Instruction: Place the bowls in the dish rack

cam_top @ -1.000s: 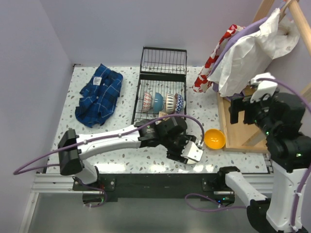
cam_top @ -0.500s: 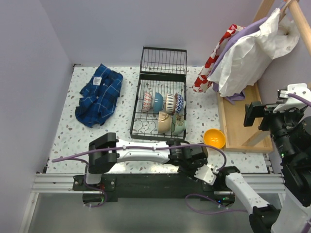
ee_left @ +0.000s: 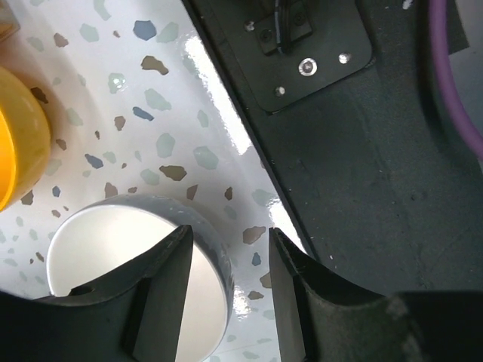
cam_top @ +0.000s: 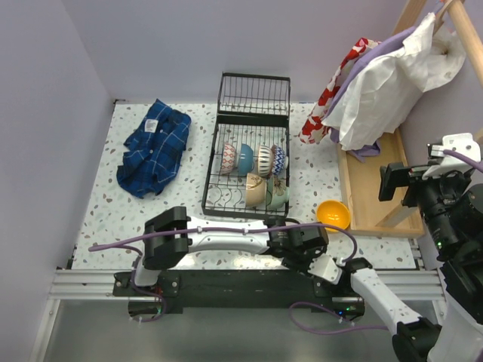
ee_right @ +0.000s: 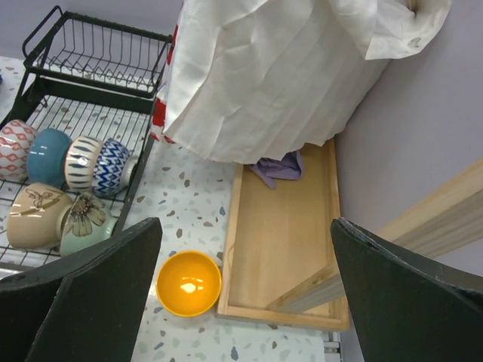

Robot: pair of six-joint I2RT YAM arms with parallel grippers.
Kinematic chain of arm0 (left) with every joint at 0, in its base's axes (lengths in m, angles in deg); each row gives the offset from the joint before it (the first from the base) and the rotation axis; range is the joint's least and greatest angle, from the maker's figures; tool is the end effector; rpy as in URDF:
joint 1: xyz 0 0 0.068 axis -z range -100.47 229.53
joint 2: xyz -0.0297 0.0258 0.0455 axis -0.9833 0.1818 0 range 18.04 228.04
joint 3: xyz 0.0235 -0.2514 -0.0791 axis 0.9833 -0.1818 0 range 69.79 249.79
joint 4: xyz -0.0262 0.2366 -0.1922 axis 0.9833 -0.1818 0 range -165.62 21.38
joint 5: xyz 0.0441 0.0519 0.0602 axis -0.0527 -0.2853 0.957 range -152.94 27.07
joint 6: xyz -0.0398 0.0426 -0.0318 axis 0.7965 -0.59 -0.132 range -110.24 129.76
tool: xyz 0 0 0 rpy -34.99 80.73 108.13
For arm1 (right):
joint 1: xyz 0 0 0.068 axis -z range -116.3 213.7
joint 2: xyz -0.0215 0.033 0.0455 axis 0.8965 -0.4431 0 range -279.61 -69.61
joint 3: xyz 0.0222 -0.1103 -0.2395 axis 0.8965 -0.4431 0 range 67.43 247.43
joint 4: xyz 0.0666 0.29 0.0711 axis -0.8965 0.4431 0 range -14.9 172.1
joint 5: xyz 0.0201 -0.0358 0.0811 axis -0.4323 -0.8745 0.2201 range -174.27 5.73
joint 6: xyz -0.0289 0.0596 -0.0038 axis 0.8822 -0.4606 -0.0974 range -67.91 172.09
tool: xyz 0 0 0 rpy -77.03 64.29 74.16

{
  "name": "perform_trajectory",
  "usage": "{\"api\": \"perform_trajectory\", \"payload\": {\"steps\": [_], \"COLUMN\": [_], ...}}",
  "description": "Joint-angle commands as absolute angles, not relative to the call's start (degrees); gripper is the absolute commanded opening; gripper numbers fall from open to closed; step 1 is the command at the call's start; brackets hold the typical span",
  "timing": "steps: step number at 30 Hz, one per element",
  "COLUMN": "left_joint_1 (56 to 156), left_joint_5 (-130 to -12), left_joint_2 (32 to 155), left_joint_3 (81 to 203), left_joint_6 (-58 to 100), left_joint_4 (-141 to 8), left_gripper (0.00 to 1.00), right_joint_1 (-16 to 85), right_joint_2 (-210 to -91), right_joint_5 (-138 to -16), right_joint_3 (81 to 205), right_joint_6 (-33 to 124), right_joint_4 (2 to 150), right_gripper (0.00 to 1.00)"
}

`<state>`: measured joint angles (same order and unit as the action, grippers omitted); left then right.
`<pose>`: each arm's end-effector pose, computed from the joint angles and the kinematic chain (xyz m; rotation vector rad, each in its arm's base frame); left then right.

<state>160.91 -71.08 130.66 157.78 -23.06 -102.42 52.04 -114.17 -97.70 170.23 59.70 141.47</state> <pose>0.0637 -0.4705 0.1747 2.2590 1.3976 -0.4809 0.0657 0.0011 0.5550 -0.1136 1.7071 -0.1481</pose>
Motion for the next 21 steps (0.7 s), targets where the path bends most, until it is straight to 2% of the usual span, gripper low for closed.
{"api": "perform_trajectory", "payload": {"steps": [1,13,18,21], "left_joint_1": [160.7,160.7,160.7,160.7], "left_joint_5": [-66.2,-63.2,-63.3,-61.7], "left_joint_2": [129.4,128.7,129.4,130.4], "left_joint_3": [157.7,153.1,152.7,152.5], "left_joint_6": [-20.8,-19.1,-19.3,-19.6], "left_joint_4": [-99.6,-97.5,-96.9,-96.3], "left_gripper": [0.49,0.51,0.37,0.22], "right_joint_1": [51.5,51.5,51.6,51.7], "right_joint_2": [-115.1,-114.8,-114.4,-114.2], "right_joint_5": [-98.9,-98.9,-99.1,-98.9], "right_joint_3": [169.9,168.2,168.1,168.1], "right_joint_6": [60.6,61.1,61.3,61.2], "right_joint_4": [140.6,140.6,140.8,141.0], "right_gripper": [0.99,0.99,0.99,0.99]}}
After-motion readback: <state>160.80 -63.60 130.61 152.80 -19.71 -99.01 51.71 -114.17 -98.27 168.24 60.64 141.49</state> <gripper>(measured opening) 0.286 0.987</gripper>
